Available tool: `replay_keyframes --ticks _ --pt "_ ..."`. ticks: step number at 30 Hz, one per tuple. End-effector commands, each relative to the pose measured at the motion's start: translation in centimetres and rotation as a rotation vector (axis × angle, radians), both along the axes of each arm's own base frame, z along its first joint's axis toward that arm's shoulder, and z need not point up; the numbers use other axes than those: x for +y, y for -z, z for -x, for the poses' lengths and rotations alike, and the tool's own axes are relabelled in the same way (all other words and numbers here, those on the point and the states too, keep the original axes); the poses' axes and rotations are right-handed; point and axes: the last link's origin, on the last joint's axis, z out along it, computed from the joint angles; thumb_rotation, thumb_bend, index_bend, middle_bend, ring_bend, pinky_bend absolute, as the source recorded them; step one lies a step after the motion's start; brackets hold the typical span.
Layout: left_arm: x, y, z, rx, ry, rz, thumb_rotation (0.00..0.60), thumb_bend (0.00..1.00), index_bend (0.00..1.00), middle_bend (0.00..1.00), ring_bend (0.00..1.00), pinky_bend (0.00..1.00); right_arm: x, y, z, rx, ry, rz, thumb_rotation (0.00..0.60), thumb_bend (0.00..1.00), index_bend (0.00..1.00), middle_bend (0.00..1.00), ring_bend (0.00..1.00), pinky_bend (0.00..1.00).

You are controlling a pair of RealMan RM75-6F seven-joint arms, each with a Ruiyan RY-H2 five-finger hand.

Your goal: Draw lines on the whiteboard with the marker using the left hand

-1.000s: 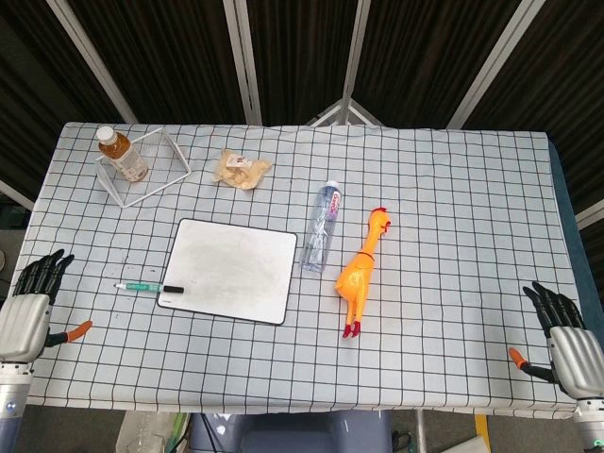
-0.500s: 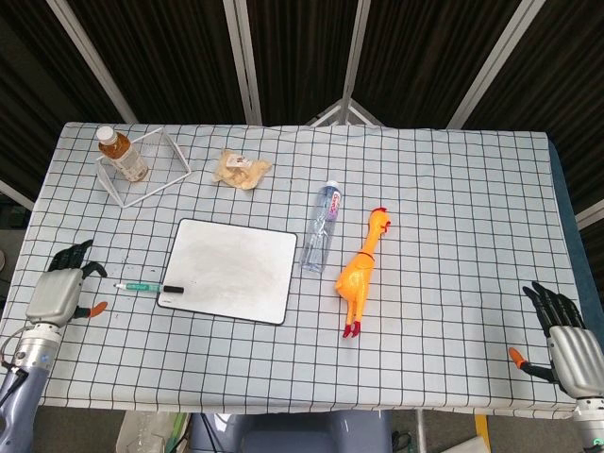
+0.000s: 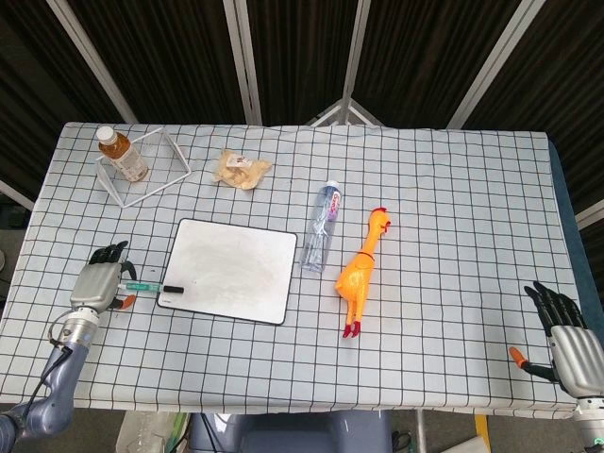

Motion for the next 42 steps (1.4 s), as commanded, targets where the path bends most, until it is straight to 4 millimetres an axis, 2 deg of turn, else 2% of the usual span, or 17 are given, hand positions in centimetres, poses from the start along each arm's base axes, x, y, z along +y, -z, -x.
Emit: replay_keyframes --ticks 1,23,34,38,42 --pt "0.3 0.6 -0.2 0.002 -0.001 0.004 0.600 0.40 0.46 0.00 0.00 0.00 0.0 0.0 0.0 -0.001 -0.001 0.000 0.600 0.27 0.00 0.00 0.00 0.00" --pt "1.3 2.4 -1.1 -0.030 -0.023 0.022 0.600 0.44 0.50 0.00 0.00 0.00 0.1 0.0 0.0 -0.004 0.000 0.000 0.600 0.26 0.00 0.00 0.00 0.00" --pt "1.1 2.7 -1.8 -0.088 -0.009 -0.006 0.600 0.56 0.68 0.07 0.00 0.00 0.2 0.0 0.0 -0.002 -0.003 0.000 0.600 0.27 0.00 0.00 0.00 0.00" --pt "1.1 2.2 -2.7 -0.155 0.011 -0.039 0.600 0.57 0.70 0.11 0.00 0.00 0.2 0.0 0.0 -0.003 -0.001 0.001 0.600 0.27 0.00 0.00 0.00 0.00" --pt "1.5 1.1 -4.8 -0.314 0.051 -0.117 0.600 0.57 0.70 0.13 0.00 0.00 0.2 0.0 0.0 -0.002 -0.001 0.002 0.600 0.27 0.00 0.00 0.00 0.00"
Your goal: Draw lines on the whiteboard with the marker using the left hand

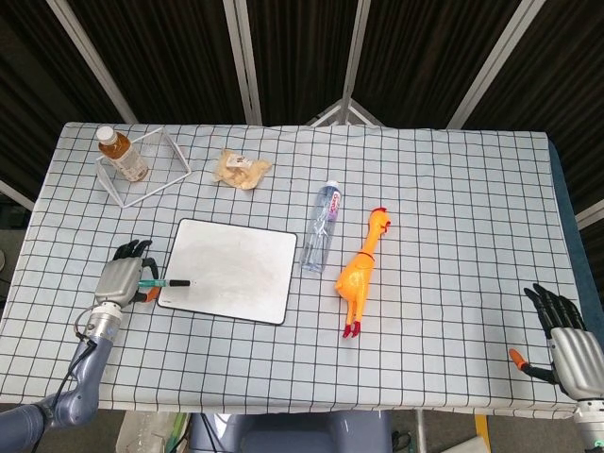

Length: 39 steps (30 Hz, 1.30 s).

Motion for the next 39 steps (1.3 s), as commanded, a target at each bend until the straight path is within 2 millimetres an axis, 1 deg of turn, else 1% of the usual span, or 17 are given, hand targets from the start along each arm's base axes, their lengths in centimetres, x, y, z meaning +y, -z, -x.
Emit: replay_keyframes --ticks 1,4,6,7,9,12,19,25,31,39 --pt "0.4 -1.4 -2.5 -0.198 0.045 -0.099 0.600 0.57 0.71 0.14 0.01 0.01 -0.1 0.0 0.0 0.002 -0.002 0.001 0.600 0.26 0.00 0.00 0.00 0.00" --pt "0.9 -2.1 -4.2 -0.348 0.075 -0.150 0.600 0.57 0.72 0.15 0.02 0.03 0.0 0.1 0.0 0.002 -0.001 -0.001 0.600 0.27 0.00 0.00 0.00 0.00" --pt "1.3 -2.1 -5.6 -0.484 0.088 -0.148 0.600 0.56 0.72 0.16 0.02 0.04 0.0 0.0 0.1 0.001 0.000 0.000 0.600 0.27 0.00 0.00 0.00 0.00" --pt "1.5 -2.0 -6.2 -0.556 0.089 -0.135 0.600 0.56 0.72 0.16 0.02 0.04 0.0 0.1 0.0 0.000 -0.001 -0.001 0.600 0.27 0.00 0.00 0.00 0.00" --pt "1.9 -1.7 -7.0 -0.635 0.089 -0.116 0.600 0.56 0.72 0.16 0.02 0.04 -0.1 0.1 0.0 -0.001 -0.001 -0.003 0.600 0.27 0.00 0.00 0.00 0.00" --pt "2.4 -0.4 -8.2 -0.731 0.081 -0.067 0.600 0.54 0.72 0.16 0.02 0.05 -0.1 0.1 0.1 -0.004 0.002 -0.004 0.600 0.26 0.00 0.00 0.00 0.00" --pt "3.7 2.7 -9.7 -0.790 0.076 0.022 0.600 0.53 0.72 0.16 0.02 0.05 -0.1 0.0 0.2 -0.012 0.013 -0.006 0.600 0.26 0.00 0.00 0.00 0.00" --pt "4.6 5.3 -10.9 -0.793 0.076 0.073 0.600 0.53 0.72 0.16 0.02 0.05 -0.3 0.1 0.3 -0.019 0.020 -0.010 0.600 0.27 0.00 0.00 0.00 0.00" --pt "5.1 6.9 -11.2 -0.786 0.069 0.095 0.600 0.53 0.72 0.16 0.02 0.05 -0.4 0.0 0.4 -0.024 0.027 -0.010 0.600 0.27 0.00 0.00 0.00 0.00" --pt "5.2 8.1 -11.4 -0.782 0.065 0.121 0.600 0.53 0.72 0.16 0.02 0.05 -0.4 0.0 0.4 -0.028 0.025 -0.012 0.600 0.27 0.00 0.00 0.00 0.00"
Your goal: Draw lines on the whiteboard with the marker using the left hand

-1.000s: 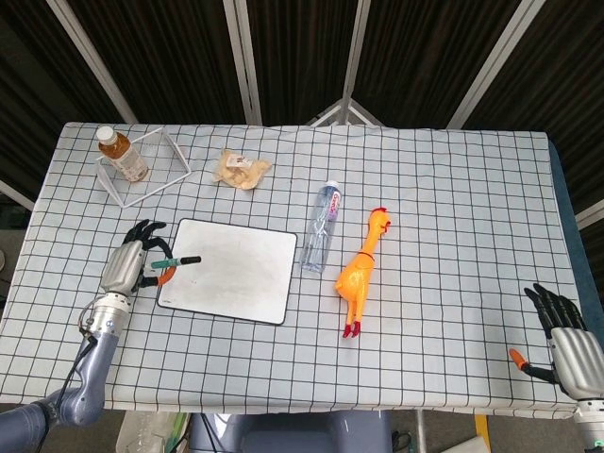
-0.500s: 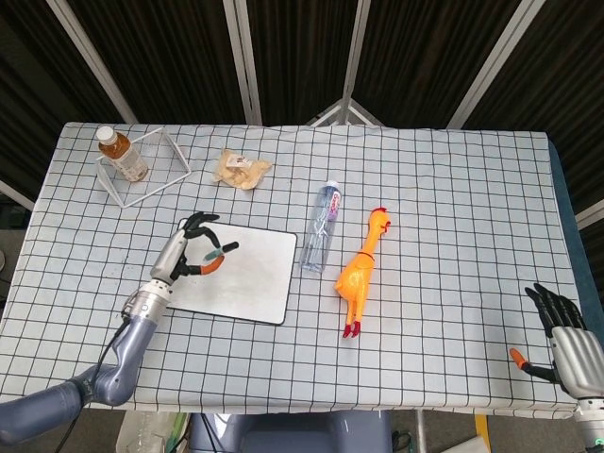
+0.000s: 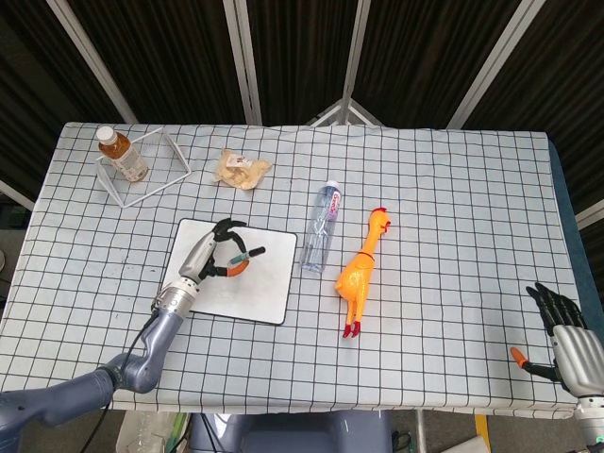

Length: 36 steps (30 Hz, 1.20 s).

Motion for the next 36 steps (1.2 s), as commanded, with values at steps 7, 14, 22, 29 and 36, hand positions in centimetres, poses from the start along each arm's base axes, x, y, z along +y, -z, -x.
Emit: replay_keyframes --ticks 7,14,22,29,36 --pt "0.0 0.8 -1.0 -0.017 0.026 0.018 0.600 0.53 0.72 0.16 0.02 0.05 0.0 0.1 -0.1 0.000 0.000 -0.002 0.600 0.27 0.00 0.00 0.00 0.00" --pt "0.2 1.6 -1.1 -0.023 0.021 0.031 0.600 0.53 0.73 0.17 0.02 0.05 0.1 0.1 0.0 -0.002 0.002 -0.002 0.600 0.27 0.00 0.00 0.00 0.00" --pt "0.4 2.5 -0.9 -0.006 0.030 0.049 0.600 0.54 0.73 0.17 0.02 0.05 0.1 0.1 0.1 0.002 0.011 0.000 0.600 0.27 0.00 0.00 0.00 0.00" --pt "0.9 2.2 0.2 0.023 0.038 0.035 0.600 0.54 0.73 0.18 0.02 0.05 0.0 0.1 0.2 0.000 0.017 0.002 0.600 0.26 0.00 0.00 0.00 0.00" --pt "2.1 0.9 2.3 0.105 0.049 -0.013 0.600 0.54 0.73 0.18 0.03 0.05 0.0 0.1 0.1 0.001 0.019 0.004 0.600 0.26 0.00 0.00 0.00 0.00"
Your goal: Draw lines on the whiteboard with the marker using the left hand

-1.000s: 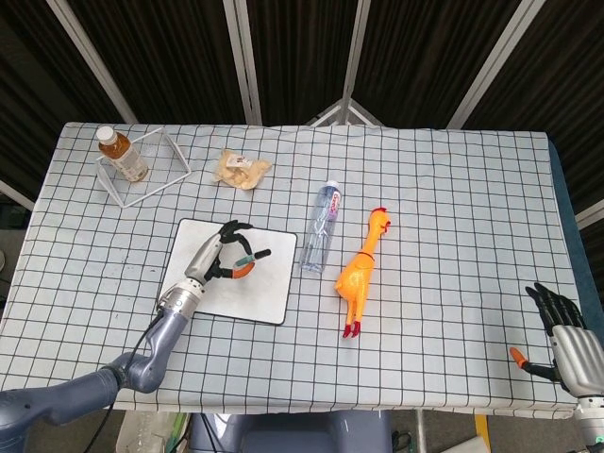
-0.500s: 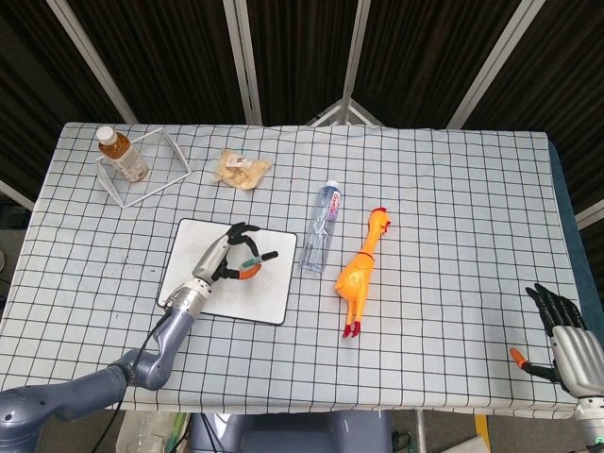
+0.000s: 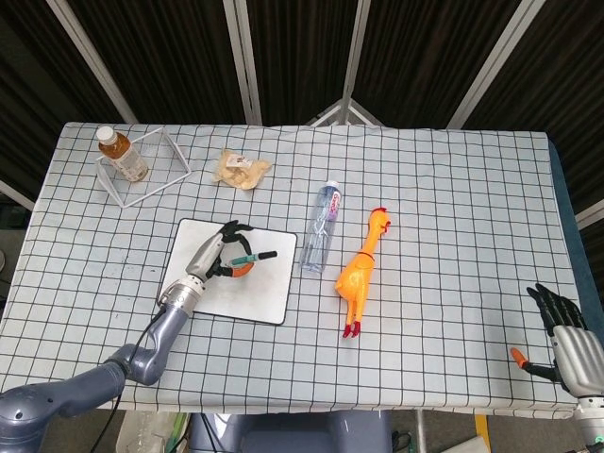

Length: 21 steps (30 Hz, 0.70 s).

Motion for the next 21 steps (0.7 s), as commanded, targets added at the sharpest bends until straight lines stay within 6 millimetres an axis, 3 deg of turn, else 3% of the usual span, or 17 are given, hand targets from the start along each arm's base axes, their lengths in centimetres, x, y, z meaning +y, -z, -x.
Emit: replay_keyframes --ticks 1,6,9,16,21 --pt "0.7 -0.9 1.4 0.055 0.010 -0.032 0.600 0.54 0.73 0.18 0.03 0.05 0.0 0.0 -0.1 -0.001 -0.001 0.001 0.600 0.26 0.00 0.00 0.00 0.00" --pt "1.6 -2.4 3.1 0.083 -0.014 -0.081 0.600 0.54 0.73 0.18 0.03 0.05 0.0 0.0 -0.1 0.000 -0.002 0.002 0.600 0.26 0.00 0.00 0.00 0.00" --pt "2.0 -3.3 3.0 0.012 -0.042 -0.102 0.600 0.55 0.73 0.18 0.03 0.05 0.0 -0.1 -0.1 0.000 -0.004 0.004 0.600 0.27 0.00 0.00 0.00 0.00" --pt "1.6 -5.2 -0.2 -0.220 -0.046 -0.117 0.600 0.54 0.73 0.18 0.03 0.05 0.0 -0.1 -0.2 -0.001 -0.009 0.004 0.600 0.26 0.00 0.00 0.00 0.00" --pt "0.8 -4.5 -2.0 -0.230 -0.046 -0.093 0.600 0.54 0.73 0.18 0.03 0.05 0.1 -0.1 -0.3 -0.004 -0.012 0.002 0.600 0.27 0.00 0.00 0.00 0.00"
